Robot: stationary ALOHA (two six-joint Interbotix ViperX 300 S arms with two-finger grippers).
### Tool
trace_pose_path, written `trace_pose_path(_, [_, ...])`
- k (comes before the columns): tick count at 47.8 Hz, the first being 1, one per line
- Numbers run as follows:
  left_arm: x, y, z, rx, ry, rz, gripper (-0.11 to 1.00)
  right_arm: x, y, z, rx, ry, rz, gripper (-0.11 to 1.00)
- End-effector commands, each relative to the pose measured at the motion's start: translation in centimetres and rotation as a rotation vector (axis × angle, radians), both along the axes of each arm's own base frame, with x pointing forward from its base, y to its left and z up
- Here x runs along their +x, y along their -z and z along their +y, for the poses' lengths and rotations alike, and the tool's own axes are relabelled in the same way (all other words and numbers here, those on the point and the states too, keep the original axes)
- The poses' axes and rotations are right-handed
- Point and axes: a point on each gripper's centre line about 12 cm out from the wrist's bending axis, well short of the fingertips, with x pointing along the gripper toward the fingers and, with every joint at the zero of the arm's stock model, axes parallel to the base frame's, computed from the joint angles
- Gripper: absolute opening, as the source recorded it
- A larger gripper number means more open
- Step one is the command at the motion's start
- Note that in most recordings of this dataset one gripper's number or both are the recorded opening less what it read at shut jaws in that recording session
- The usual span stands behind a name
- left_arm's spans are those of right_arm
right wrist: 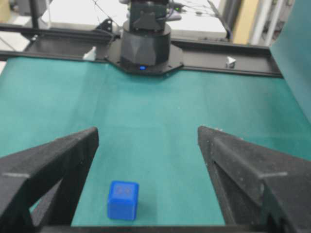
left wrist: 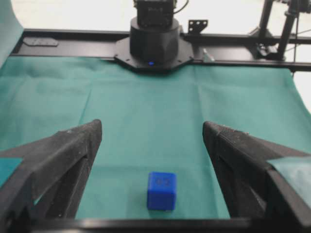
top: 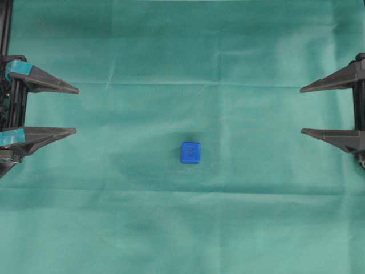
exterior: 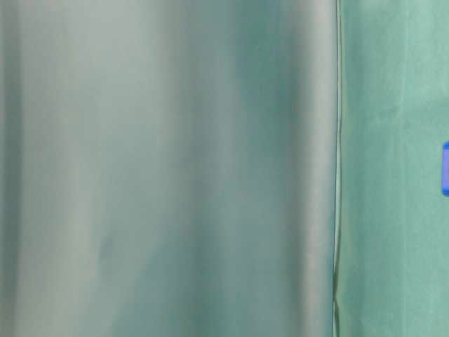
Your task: Handover the blue block to the right arm after grasping it with the left arm, then place it in the designated position.
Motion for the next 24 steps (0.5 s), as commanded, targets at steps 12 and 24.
trace_pose_path(12, [2.5,-1.6,-0.1,0.000,0.003,0.009,1.00,0.3,-1.0,-0.1,0.007,0.006,-0.026,0.94])
trace_pose_path(24, [7.3,-2.3,-0.1,0.011,0.003,0.054,1.00,0.3,-1.0,-0.1,0.007,0.007,-0.028,0.94])
